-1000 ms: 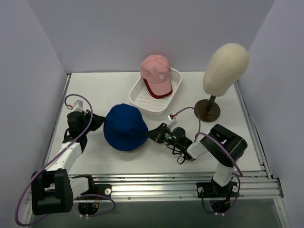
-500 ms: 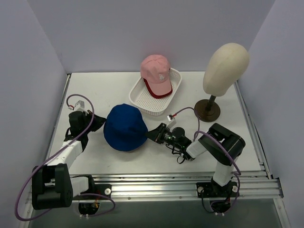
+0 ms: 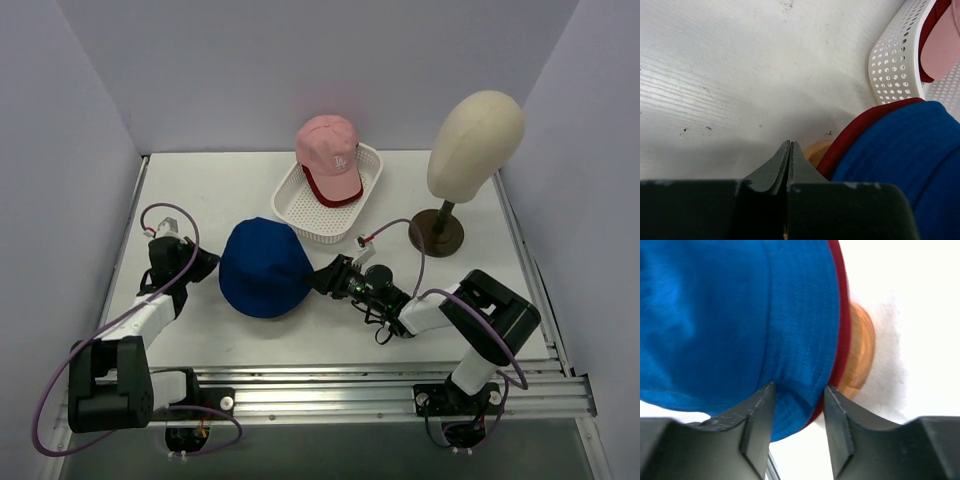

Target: Stack the hats

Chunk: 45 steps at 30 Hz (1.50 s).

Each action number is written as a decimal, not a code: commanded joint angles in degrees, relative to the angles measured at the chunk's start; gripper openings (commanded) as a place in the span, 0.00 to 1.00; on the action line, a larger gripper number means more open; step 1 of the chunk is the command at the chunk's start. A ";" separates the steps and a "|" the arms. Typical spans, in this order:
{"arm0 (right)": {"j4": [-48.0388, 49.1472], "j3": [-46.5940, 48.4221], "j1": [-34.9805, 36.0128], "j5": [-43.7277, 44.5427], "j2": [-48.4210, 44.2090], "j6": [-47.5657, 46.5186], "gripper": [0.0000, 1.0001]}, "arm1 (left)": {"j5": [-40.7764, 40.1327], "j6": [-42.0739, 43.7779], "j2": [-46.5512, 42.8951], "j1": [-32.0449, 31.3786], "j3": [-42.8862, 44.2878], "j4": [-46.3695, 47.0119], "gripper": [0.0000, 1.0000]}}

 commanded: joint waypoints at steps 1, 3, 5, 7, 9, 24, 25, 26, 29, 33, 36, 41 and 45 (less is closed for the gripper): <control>4.29 0.82 0.92 3.87 -6.00 -4.37 0.40 | -3.01 0.02 -4.34 -0.19 0.77 -2.48 0.03; -1.40 0.90 1.36 5.27 -8.37 -6.13 0.42 | -5.57 -0.42 -10.05 -0.19 2.00 -7.75 0.11; -5.72 0.82 1.72 8.60 -12.41 -7.19 0.44 | -6.54 -0.50 -15.66 -0.11 3.32 -13.88 0.16; -12.93 0.73 2.07 10.98 -16.62 -7.98 0.45 | -7.24 -0.68 -20.41 -0.02 5.43 -17.25 0.27; -18.56 0.55 2.51 14.75 -20.49 -8.16 0.46 | -7.59 -1.03 -22.80 -0.19 6.92 -20.94 0.34; -28.13 8.95 3.30 19.52 -21.14 -10.87 0.47 | -1.27 -5.78 -17.90 -0.72 1.21 -9.01 0.35; -29.29 10.90 3.39 19.61 -20.35 -11.32 0.46 | -0.83 -6.04 -17.11 -0.90 1.21 -8.13 0.35; -30.52 12.49 3.56 19.70 -19.47 -11.58 0.46 | -0.57 -6.56 -15.71 -1.16 1.13 -6.73 0.35; -31.40 17.42 5.14 19.61 -15.25 -12.20 0.46 | -0.91 -6.92 -13.42 -2.04 0.78 -4.53 0.35; -31.67 20.15 7.78 21.71 -8.23 -12.21 0.45 | -3.10 -6.48 -10.78 -4.33 0.51 -3.64 0.35; -30.18 20.24 8.31 22.07 -4.27 -11.15 0.45 | -3.81 -6.22 -8.85 -4.33 -0.37 -2.41 0.34; -29.91 20.68 8.66 22.42 -1.88 -11.06 0.44 | -3.55 -5.34 -4.72 -4.41 -0.55 -0.03 0.34; -34.91 22.17 8.66 24.96 -5.29 -12.81 0.44 | -5.65 -3.76 -4.44 -4.15 1.56 -3.54 0.33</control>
